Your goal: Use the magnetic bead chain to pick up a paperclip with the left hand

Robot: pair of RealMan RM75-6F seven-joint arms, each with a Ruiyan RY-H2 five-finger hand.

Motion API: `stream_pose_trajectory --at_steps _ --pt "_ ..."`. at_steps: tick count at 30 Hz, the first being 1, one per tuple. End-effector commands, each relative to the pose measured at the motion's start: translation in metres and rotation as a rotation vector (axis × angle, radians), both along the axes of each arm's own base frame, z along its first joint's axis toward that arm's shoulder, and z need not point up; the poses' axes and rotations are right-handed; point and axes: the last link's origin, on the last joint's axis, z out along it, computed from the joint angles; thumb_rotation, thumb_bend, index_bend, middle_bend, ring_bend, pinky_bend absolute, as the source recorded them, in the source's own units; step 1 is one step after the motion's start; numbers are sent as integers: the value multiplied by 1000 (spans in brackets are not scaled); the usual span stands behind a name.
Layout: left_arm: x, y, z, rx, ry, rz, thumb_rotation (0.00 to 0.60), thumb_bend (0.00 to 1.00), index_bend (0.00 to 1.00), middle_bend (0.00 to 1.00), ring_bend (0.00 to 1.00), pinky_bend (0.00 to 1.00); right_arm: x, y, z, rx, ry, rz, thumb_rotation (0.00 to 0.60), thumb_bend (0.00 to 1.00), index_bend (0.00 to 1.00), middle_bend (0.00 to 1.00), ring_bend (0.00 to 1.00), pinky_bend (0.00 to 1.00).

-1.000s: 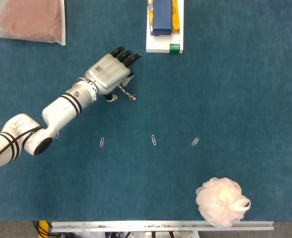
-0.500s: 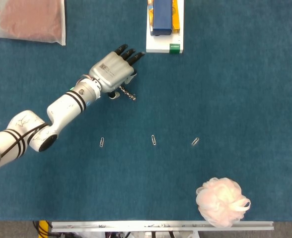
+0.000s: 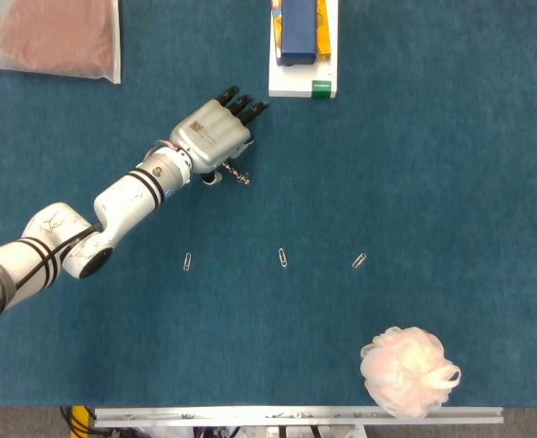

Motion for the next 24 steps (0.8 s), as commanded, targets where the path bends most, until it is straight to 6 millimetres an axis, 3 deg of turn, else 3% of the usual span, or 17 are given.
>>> stream_pose_trajectory --at_steps 1,24 --pt "0 0 0 -1 3 -1 600 170 492 0 0 1 0 0 0 0 -1 -1 600 0 119 45 0 0" --pt "-2 0 -2 -2 15 -2 600 203 500 0 0 1 0 0 -3 7 -7 0 600 0 119 45 0 0"
